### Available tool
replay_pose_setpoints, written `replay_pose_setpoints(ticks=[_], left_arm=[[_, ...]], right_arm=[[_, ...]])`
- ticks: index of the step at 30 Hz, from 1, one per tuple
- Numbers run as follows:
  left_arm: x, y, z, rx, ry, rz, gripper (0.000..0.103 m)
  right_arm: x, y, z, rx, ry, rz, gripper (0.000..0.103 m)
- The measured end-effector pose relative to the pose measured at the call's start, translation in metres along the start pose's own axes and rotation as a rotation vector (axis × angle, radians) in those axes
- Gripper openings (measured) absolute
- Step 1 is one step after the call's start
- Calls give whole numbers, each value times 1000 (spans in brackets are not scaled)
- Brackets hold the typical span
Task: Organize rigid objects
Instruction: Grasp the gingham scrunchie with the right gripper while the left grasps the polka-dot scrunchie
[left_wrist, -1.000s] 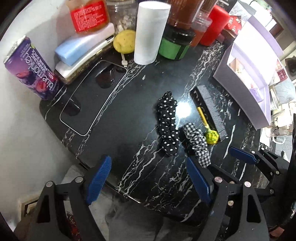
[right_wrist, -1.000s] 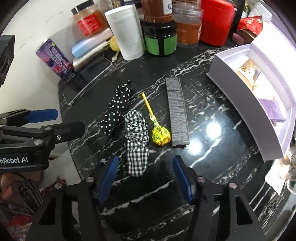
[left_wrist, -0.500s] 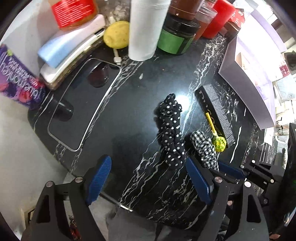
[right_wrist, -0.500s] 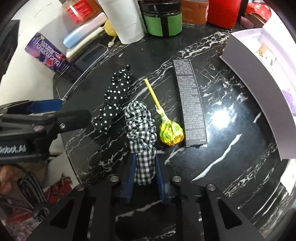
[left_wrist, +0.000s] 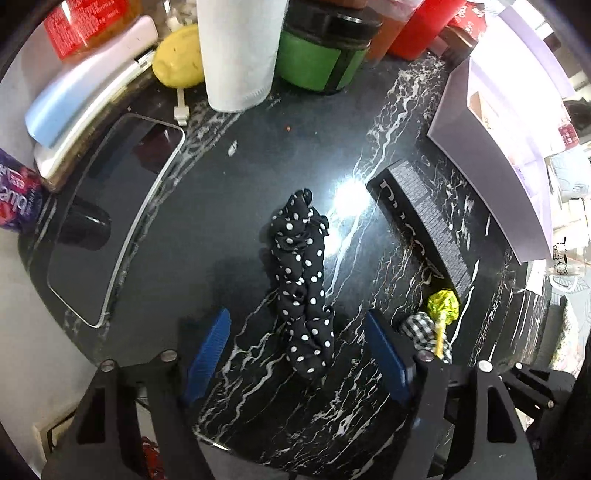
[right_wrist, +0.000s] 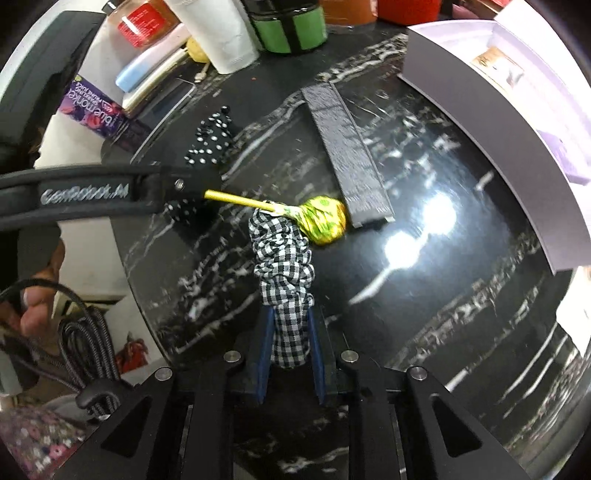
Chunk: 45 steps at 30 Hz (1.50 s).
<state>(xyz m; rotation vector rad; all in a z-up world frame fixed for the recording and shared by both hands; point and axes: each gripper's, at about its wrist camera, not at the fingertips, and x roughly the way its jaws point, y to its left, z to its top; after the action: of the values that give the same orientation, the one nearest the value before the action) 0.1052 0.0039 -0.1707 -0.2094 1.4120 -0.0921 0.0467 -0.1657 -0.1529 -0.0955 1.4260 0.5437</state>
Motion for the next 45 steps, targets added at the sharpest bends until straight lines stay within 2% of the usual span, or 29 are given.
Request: replay_pose_setpoints(ticks=[1,4,6,8,10,15,28,29,30,34,41,45], left_arm=[[-1,-2,0,7,-16,9,60],[2,-10,3,36,-26,45,53],[3,-16,3,60,-34,94,44],[4,-22,4,78,-43,108,27],[4,-24,5,85,-41,114,23],[2,-18,4,72,-24,95,23],[-20,2,-25,52,-3,96,23],[-22,2,-27,51,-4,96,23],[-25,2,-29,50,-8,96,23],[-34,-2,-32,52,-24,100,22],[-40,3,-38,17,-80,53,23],[-32,3,-33,22,-87,92,23]], right_arm=[[-1,-3,-2,2,-1,-4,19],[-5,-10,-8,9,-8,-22,20],[-8,-16,-11,14,-16,-28,21],[-8,-16,-10,7,-21,-37,22],[-8,-14,-8,-7,-27,-57,26],[-5,-7,1,-34,-53,-79,34],[11,9,16,-50,-82,-95,34],[11,10,15,-48,-86,-85,32],[10,10,14,-53,-89,-78,21],[6,21,9,-105,-97,-51,19],[0,23,0,-96,-104,-34,19],[-4,15,-8,-78,-102,-21,19]])
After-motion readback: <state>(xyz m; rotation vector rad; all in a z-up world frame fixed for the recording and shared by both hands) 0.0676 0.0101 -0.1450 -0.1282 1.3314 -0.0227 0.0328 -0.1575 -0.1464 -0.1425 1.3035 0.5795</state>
